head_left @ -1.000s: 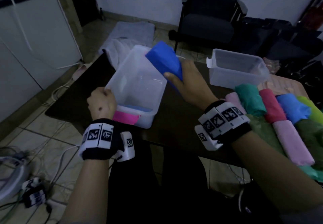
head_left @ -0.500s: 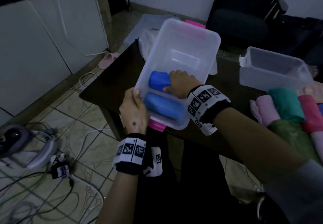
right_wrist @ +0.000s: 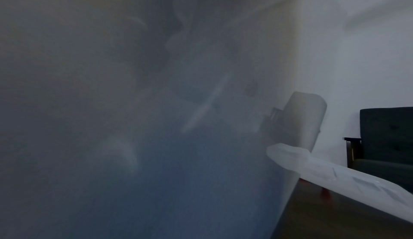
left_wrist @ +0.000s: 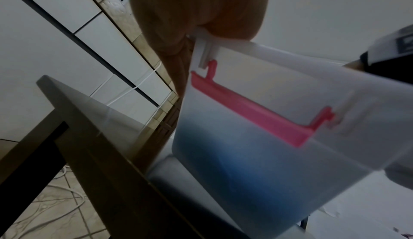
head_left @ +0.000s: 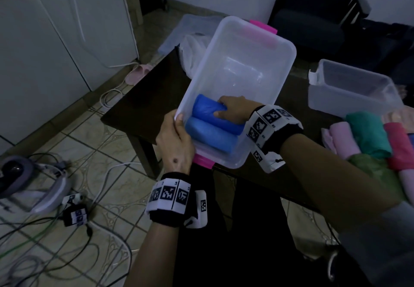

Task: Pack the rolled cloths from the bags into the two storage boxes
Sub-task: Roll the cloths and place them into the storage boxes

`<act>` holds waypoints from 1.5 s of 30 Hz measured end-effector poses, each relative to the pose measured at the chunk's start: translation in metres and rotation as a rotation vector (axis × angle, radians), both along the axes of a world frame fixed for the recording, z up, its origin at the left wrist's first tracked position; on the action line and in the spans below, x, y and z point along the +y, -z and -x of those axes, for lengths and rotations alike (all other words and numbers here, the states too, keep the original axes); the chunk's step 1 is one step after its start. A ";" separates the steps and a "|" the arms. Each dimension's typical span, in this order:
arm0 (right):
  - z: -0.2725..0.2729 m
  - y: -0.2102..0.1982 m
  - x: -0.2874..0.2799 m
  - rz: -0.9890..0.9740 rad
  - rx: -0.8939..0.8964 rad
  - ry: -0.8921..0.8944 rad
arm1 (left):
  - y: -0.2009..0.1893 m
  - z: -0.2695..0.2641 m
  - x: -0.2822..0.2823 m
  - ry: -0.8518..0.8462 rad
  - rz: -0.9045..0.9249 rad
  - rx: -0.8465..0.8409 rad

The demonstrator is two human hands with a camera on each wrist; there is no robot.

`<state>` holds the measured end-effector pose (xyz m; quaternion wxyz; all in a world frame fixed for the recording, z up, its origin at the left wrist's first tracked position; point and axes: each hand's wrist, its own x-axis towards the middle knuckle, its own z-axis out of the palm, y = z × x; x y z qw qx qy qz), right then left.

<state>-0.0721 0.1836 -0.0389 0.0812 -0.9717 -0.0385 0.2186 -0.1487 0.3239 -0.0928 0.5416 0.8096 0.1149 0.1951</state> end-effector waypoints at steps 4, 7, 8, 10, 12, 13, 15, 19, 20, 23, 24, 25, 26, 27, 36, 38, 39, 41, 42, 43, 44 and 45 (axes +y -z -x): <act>0.001 0.011 0.006 -0.023 -0.101 0.025 | -0.001 -0.004 -0.001 0.012 0.008 -0.004; 0.002 0.018 0.011 -0.126 -0.130 -0.040 | 0.001 -0.005 0.000 -0.002 0.003 -0.040; 0.001 0.019 0.012 -0.114 -0.113 -0.061 | 0.001 -0.006 -0.001 -0.004 0.002 -0.048; -0.002 0.020 0.013 -0.080 -0.090 -0.054 | 0.002 -0.005 -0.001 -0.003 -0.005 -0.044; -0.001 0.018 0.013 -0.035 -0.069 -0.061 | 0.001 -0.006 -0.001 -0.007 -0.007 -0.026; 0.000 0.017 0.014 -0.034 -0.084 -0.084 | 0.000 -0.006 0.000 -0.012 -0.007 -0.013; 0.003 0.011 0.014 -0.192 -0.231 -0.148 | -0.003 -0.007 0.000 -0.009 -0.009 0.018; 0.013 0.003 0.007 -0.565 -0.887 -0.138 | -0.012 -0.017 -0.001 0.001 -0.001 0.125; 0.018 0.003 0.002 -0.553 -1.011 -0.049 | -0.015 -0.020 -0.002 -0.006 0.001 0.146; 0.036 0.010 -0.011 -0.520 -0.998 0.333 | -0.024 -0.028 -0.005 -0.014 -0.027 0.213; 0.040 0.015 -0.015 -0.616 -0.911 0.449 | -0.027 -0.030 -0.006 -0.008 -0.047 0.239; 0.040 0.020 -0.018 -0.777 -0.800 0.553 | -0.031 -0.033 -0.008 -0.001 -0.065 0.265; 0.041 0.024 -0.019 -0.949 -0.685 0.646 | -0.034 -0.036 -0.009 0.008 -0.083 0.291; 0.040 0.027 -0.019 -1.089 -0.579 0.727 | -0.036 -0.039 -0.011 0.019 -0.102 0.315; 0.043 0.016 -0.025 -1.307 -0.337 0.928 | -0.044 -0.057 -0.019 0.040 -0.194 0.428; 0.051 0.014 -0.034 -1.329 -0.330 0.926 | -0.042 -0.053 -0.024 0.005 -0.294 0.316; 0.055 0.013 -0.040 -1.284 -0.345 0.931 | -0.044 -0.047 -0.029 -0.031 -0.372 0.201; 0.061 0.018 -0.060 -1.123 -0.401 0.933 | -0.055 -0.031 -0.048 -0.027 -0.432 -0.066; 0.065 0.021 -0.071 -1.037 -0.436 0.936 | -0.062 -0.021 -0.062 0.039 -0.394 -0.145; 0.069 0.024 -0.084 -0.950 -0.478 0.948 | -0.068 -0.011 -0.078 0.133 -0.334 -0.167; 0.075 0.026 -0.097 -0.851 -0.524 0.953 | -0.070 -0.001 -0.096 0.256 -0.286 -0.132; 0.081 0.027 -0.111 -0.716 -0.557 0.948 | -0.067 0.007 -0.112 0.388 -0.281 -0.071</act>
